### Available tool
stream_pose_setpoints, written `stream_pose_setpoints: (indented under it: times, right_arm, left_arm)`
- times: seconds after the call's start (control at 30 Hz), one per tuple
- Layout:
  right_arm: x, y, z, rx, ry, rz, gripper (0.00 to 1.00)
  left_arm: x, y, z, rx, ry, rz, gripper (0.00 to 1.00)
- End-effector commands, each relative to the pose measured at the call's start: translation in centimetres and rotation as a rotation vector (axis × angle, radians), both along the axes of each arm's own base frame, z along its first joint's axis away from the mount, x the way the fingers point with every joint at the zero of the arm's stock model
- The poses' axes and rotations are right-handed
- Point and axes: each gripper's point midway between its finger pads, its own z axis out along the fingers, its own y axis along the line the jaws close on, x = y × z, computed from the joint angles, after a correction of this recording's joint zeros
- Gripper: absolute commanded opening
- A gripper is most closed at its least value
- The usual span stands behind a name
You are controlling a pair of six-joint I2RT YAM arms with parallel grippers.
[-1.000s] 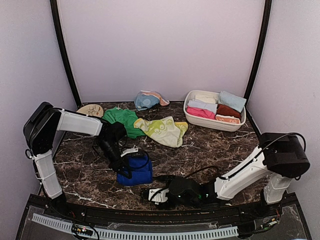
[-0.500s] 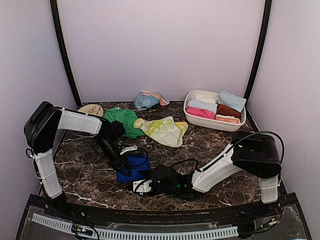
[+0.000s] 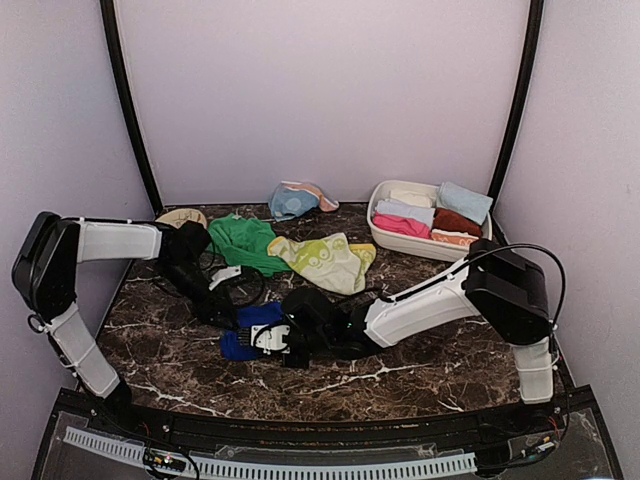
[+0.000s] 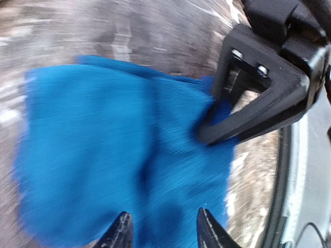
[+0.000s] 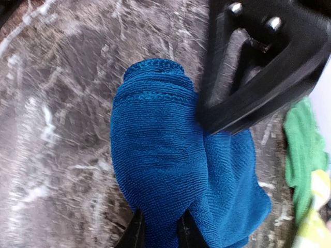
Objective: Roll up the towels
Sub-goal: Roll the towel at the center of the board.
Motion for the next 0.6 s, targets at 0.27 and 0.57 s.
stream_pose_setpoints:
  times: [0.27, 0.57]
  right_arm:
    - [-8.6, -3.7, -5.8, -0.224, 0.867, -0.088, 0.0]
    - [-6.6, -5.6, -11.0, -0.409, 1.153, -0.432, 0.0]
  left_arm:
    - [-2.7, 3.5, 5.7, -0.079, -0.376, -0.036, 0.46]
    - [-6.1, 3.1, 5.5, -0.097, -0.401, -0.114, 0.46]
